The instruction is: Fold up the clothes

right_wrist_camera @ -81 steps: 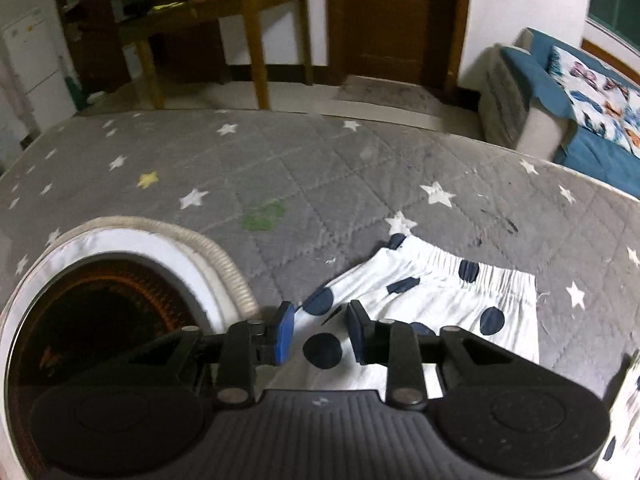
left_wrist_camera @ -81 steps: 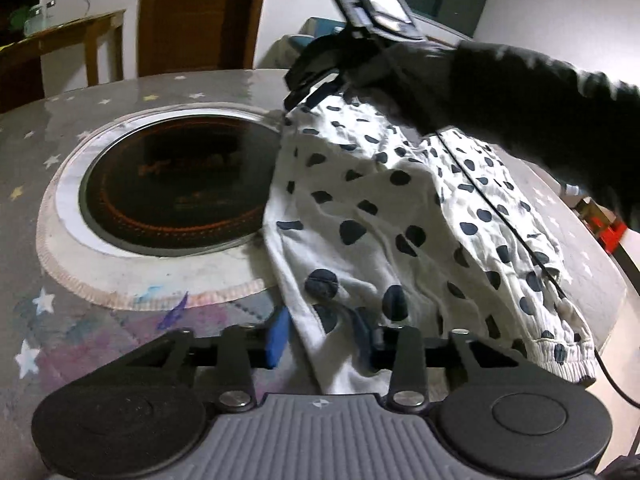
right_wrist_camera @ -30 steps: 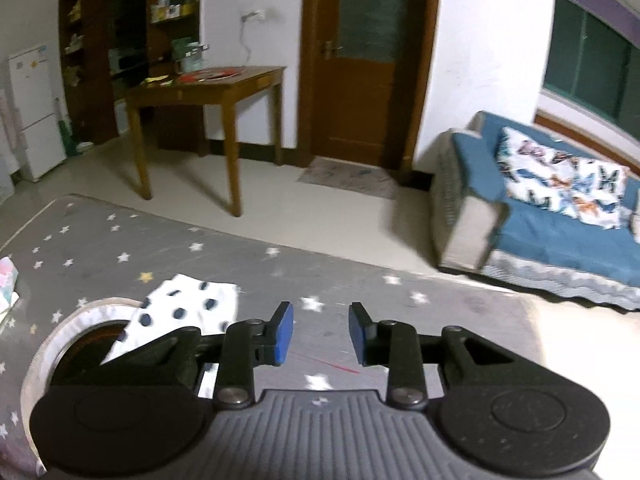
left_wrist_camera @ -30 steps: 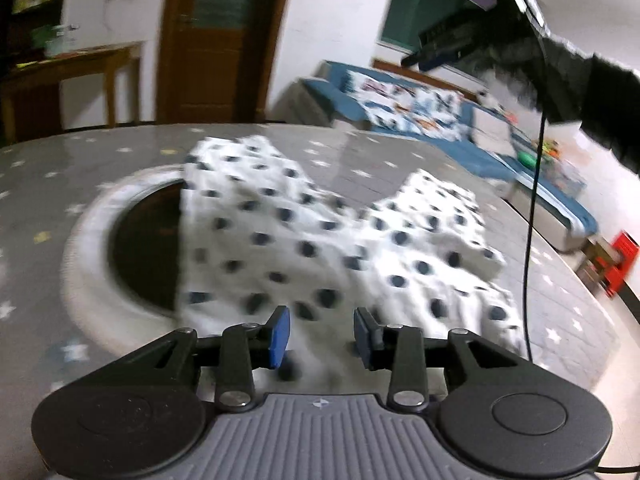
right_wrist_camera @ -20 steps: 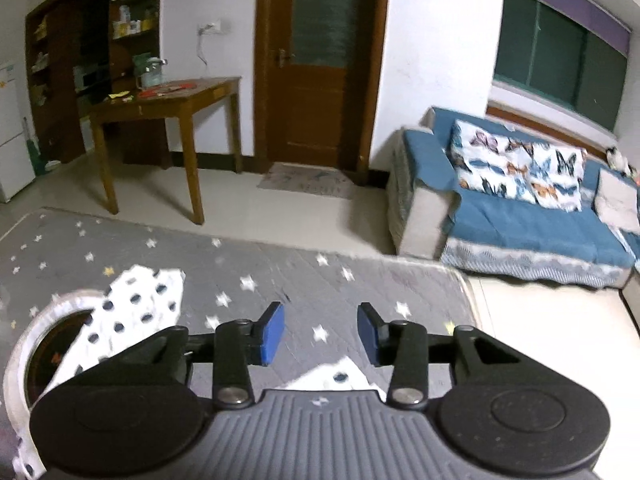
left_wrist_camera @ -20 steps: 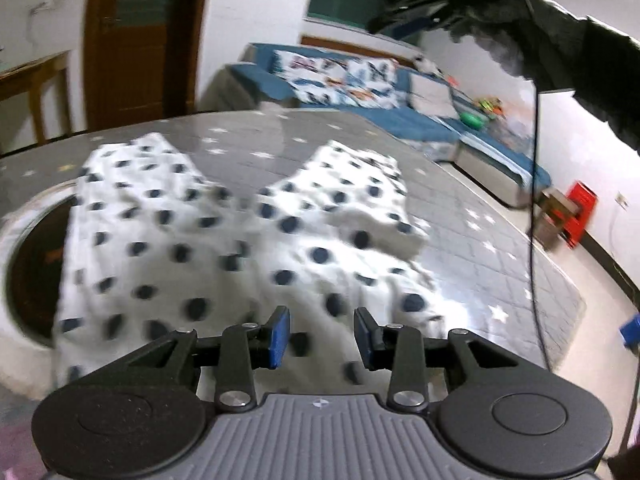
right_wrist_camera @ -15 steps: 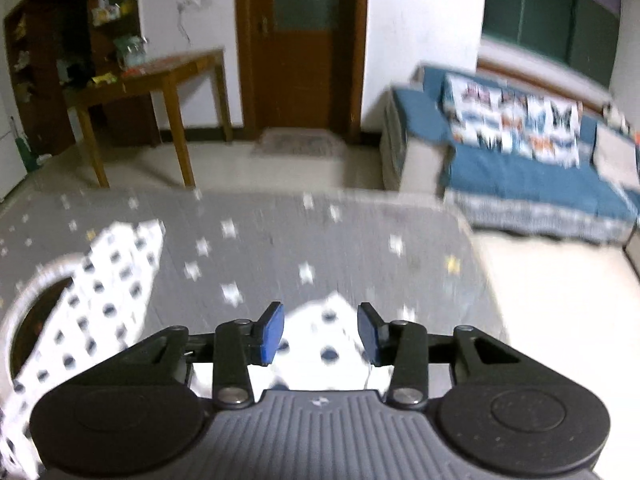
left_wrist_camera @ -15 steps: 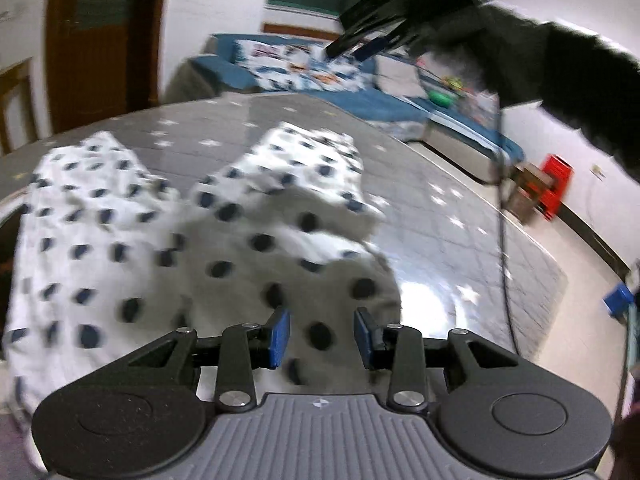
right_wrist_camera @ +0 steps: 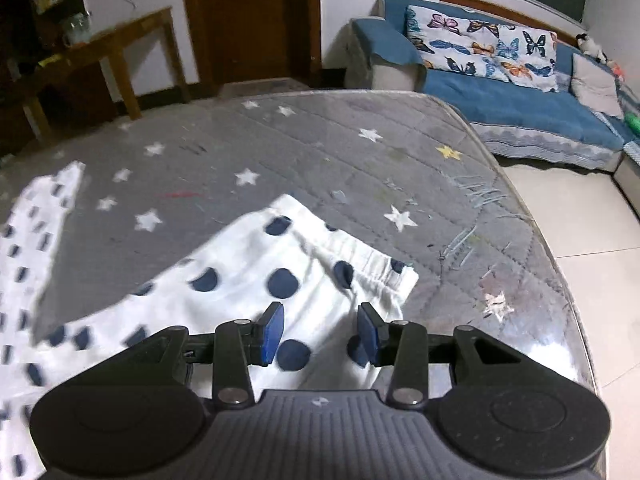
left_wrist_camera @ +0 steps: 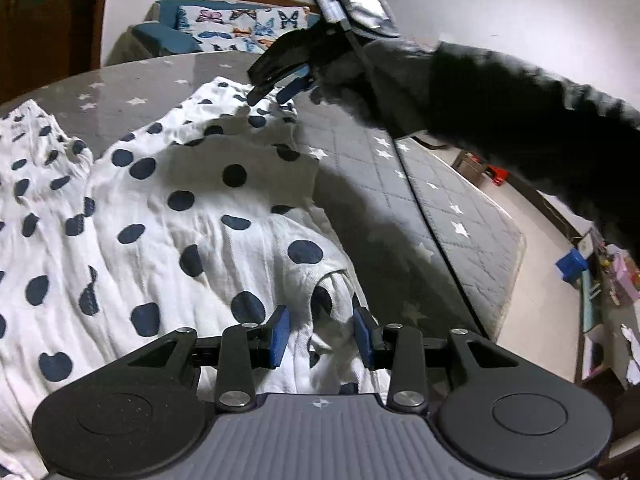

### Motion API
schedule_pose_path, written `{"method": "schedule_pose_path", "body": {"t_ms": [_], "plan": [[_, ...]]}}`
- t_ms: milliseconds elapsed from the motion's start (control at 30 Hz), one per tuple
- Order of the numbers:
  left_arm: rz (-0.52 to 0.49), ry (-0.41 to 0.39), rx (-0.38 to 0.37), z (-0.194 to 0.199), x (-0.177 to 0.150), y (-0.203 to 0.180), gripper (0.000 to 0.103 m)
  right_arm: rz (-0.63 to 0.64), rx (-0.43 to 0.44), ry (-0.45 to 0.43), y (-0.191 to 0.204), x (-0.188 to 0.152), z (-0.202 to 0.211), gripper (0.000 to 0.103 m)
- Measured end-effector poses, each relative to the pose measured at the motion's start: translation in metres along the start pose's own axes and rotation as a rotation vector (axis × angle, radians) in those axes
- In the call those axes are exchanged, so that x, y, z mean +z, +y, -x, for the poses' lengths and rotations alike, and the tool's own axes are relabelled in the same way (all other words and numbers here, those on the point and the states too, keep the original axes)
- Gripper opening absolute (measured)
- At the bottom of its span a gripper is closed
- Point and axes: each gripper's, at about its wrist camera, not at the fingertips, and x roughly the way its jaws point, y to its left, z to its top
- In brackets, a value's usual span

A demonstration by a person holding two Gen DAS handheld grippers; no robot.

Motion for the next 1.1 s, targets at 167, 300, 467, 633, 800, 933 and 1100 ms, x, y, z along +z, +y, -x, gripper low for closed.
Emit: {"method": "schedule_pose_path", "body": {"t_ms": [167, 300, 467, 633, 800, 933, 1100], "plan": [[-0.025, 0.011, -0.05, -0.001, -0.001, -0.003, 0.036, -0.024, -0.017, -0.038, -0.005, 0.012, -0.01, 0.044], [-0.044, 0.017, -0.088, -0.001, -0.005, -0.005, 0.036, -0.048, -0.033, -0.062, -0.012, 0.028, -0.025, 0.044], [-0.045, 0.017, -0.122, -0.002, -0.007, -0.003, 0.036, -0.041, -0.044, -0.1, -0.015, 0.041, -0.041, 0.044], [-0.04, 0.012, -0.13, -0.006, -0.005, -0.003, 0.037, -0.025, -0.037, -0.11, -0.014, 0.045, -0.043, 0.046], [-0.025, -0.001, -0.112, -0.001, -0.005, -0.003, 0.039, 0.004, -0.035, -0.114, -0.01, 0.04, -0.027, 0.05], [-0.014, -0.059, -0.073, 0.02, -0.004, -0.001, 0.049, 0.081, -0.023, -0.124, 0.0, 0.03, 0.002, 0.053], [0.059, -0.146, 0.042, 0.046, -0.001, 0.023, 0.05, 0.166, 0.052, -0.115, 0.019, 0.006, 0.039, 0.058]]}}
